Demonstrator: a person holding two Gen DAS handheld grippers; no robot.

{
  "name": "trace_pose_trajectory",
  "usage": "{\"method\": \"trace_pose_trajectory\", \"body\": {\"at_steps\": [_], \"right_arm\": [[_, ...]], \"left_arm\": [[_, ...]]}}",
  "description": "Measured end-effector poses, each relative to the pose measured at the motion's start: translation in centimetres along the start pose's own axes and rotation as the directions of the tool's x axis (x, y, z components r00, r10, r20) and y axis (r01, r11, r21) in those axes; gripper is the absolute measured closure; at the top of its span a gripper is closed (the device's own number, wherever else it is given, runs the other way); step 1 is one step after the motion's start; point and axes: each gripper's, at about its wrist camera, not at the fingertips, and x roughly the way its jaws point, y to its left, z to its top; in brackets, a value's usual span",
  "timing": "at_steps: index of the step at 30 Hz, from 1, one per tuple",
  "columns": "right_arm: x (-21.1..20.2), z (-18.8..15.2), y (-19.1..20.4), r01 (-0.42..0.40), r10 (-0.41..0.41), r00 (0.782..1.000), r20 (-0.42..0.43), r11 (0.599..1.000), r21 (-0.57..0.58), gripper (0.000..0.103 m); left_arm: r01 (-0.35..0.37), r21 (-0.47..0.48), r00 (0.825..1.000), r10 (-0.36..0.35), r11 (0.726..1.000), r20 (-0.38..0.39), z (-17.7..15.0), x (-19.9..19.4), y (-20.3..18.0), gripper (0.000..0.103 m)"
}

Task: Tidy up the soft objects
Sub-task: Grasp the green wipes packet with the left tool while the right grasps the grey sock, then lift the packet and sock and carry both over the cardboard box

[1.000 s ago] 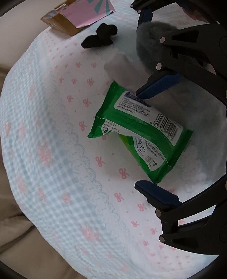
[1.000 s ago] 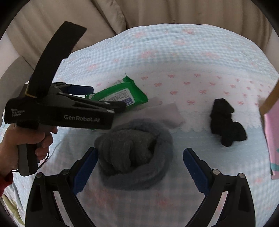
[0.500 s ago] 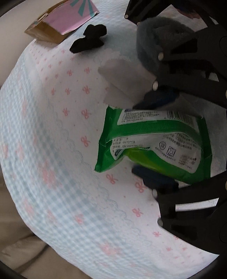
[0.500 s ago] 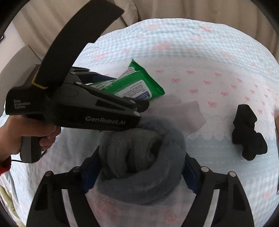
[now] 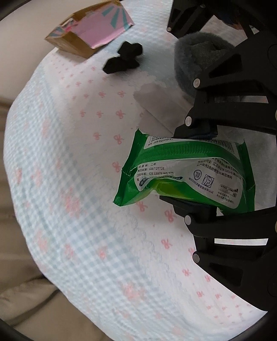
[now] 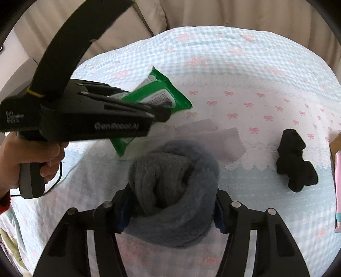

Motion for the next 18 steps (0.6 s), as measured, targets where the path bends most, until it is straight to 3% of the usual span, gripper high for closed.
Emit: {"method": "trace_pose_trajectory", "body": {"at_steps": [8,18], "right_arm": [[-3.8,1.5,-0.5,0.007,-0.008,0.999,0.04,1.0,0.029,0.047],[-14.8,3.4,0.4,0.027,-0.03,0.992,0.12,0.999,0.03,0.047]], "left_arm": [[0.001,-0.061,0.999,0.001,0.998,0.035,1.1,-5.4,0.0,0.066],[-0.023,-0.144,0.997,0.034,0.989,0.075,2.0,-16.6,-2.7,0.066]]}}
